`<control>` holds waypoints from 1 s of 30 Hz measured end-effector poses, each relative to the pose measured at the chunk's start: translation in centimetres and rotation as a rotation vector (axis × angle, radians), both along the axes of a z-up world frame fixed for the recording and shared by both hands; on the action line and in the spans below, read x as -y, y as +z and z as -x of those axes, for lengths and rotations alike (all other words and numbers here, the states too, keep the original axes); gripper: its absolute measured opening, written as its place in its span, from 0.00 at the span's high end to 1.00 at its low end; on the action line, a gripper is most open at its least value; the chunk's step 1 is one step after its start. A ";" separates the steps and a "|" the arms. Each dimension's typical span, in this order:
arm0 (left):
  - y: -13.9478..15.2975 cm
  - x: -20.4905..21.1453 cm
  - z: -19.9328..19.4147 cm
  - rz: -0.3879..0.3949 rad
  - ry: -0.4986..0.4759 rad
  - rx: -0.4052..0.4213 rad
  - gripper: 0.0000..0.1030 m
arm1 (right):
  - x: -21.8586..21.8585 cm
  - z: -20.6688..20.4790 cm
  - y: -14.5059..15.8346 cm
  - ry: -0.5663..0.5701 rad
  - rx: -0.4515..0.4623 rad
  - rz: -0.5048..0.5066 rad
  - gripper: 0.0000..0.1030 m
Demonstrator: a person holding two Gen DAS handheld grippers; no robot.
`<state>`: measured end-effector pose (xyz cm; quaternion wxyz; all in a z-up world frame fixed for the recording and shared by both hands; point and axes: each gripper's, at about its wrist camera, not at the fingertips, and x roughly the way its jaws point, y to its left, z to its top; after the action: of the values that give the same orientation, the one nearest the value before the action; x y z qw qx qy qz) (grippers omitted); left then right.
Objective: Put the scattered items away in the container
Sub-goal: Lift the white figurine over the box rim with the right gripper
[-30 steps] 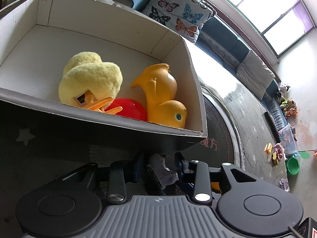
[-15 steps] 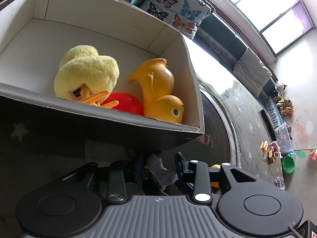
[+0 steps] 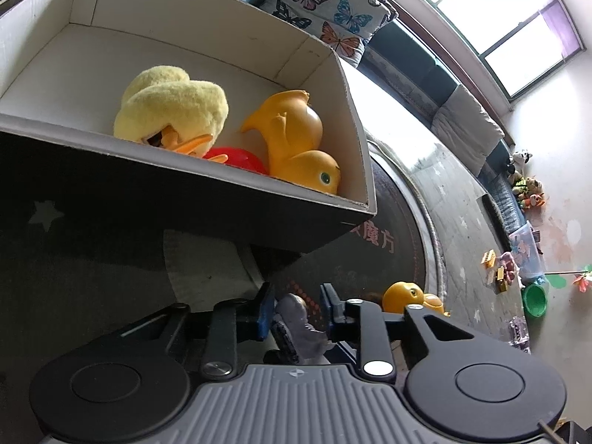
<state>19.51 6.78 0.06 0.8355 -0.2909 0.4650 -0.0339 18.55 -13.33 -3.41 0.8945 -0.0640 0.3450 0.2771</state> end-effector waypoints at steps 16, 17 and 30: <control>2.6 -0.6 1.2 -0.006 0.018 0.068 0.80 | -0.4 0.8 2.2 0.014 0.075 0.001 0.67; 3.0 -0.7 1.3 -0.006 0.022 0.079 0.80 | -0.6 0.7 2.6 0.016 0.086 -0.001 0.67; 7.8 -2.6 -1.3 -0.053 0.055 0.186 0.80 | -3.1 -2.2 5.9 0.040 0.168 -0.038 0.67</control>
<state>20.81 9.41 7.82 0.8832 -0.2768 0.3777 -0.0253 20.74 -10.25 2.46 0.9156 -0.0770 0.2622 0.2950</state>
